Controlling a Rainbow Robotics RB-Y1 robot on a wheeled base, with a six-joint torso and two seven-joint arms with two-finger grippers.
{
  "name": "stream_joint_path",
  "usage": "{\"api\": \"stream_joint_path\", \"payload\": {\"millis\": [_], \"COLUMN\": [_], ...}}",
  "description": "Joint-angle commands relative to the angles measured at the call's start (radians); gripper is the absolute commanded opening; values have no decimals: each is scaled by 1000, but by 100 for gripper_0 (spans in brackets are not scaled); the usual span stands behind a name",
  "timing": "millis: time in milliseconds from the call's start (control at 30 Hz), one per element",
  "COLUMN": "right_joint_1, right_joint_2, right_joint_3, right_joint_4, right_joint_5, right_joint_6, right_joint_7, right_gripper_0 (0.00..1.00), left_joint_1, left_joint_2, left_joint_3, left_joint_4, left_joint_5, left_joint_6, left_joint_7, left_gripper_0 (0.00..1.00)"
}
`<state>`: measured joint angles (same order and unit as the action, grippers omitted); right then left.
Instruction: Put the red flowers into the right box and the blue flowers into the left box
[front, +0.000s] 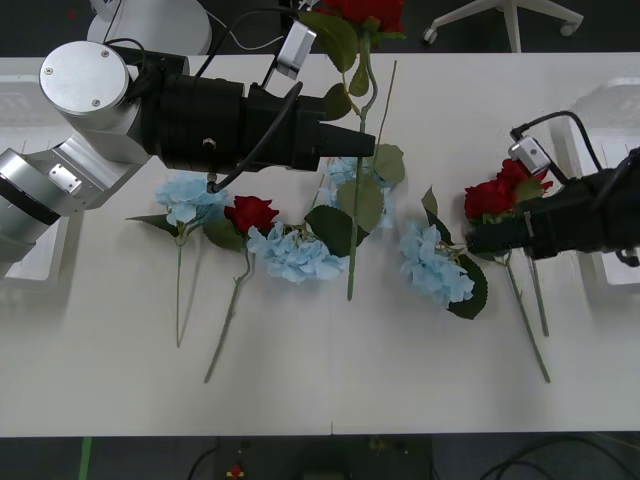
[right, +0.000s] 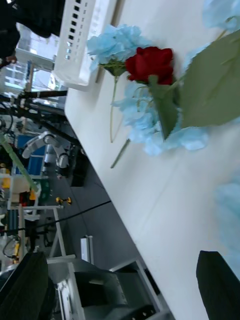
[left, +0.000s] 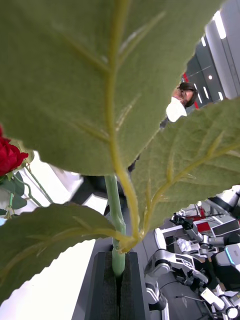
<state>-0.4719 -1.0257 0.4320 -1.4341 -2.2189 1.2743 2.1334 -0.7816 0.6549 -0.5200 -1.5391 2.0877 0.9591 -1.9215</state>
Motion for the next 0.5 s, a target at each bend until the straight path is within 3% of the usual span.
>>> {"api": "stream_joint_path", "payload": {"millis": [33, 267, 500], "right_joint_1": [113, 217, 231], "right_joint_2": [-42, 10, 125], "right_joint_3": [-1, -1, -1], "right_joint_4": [-167, -362, -388], "right_joint_5": [-70, -96, -30], "right_joint_6": [-105, -285, -342], "right_joint_7": [2, 0, -3], "right_gripper_0": [86, 86, 85], "left_joint_1": [4, 4, 4], "left_joint_2": [-17, -17, -17], "left_joint_3": [-2, -2, -2], "left_joint_4": [-32, -32, -32], "left_joint_5": [14, 14, 14], "left_joint_6": [-10, -10, -10], "left_joint_7": [24, 24, 24], "left_gripper_0": [0, 0, 0]}}
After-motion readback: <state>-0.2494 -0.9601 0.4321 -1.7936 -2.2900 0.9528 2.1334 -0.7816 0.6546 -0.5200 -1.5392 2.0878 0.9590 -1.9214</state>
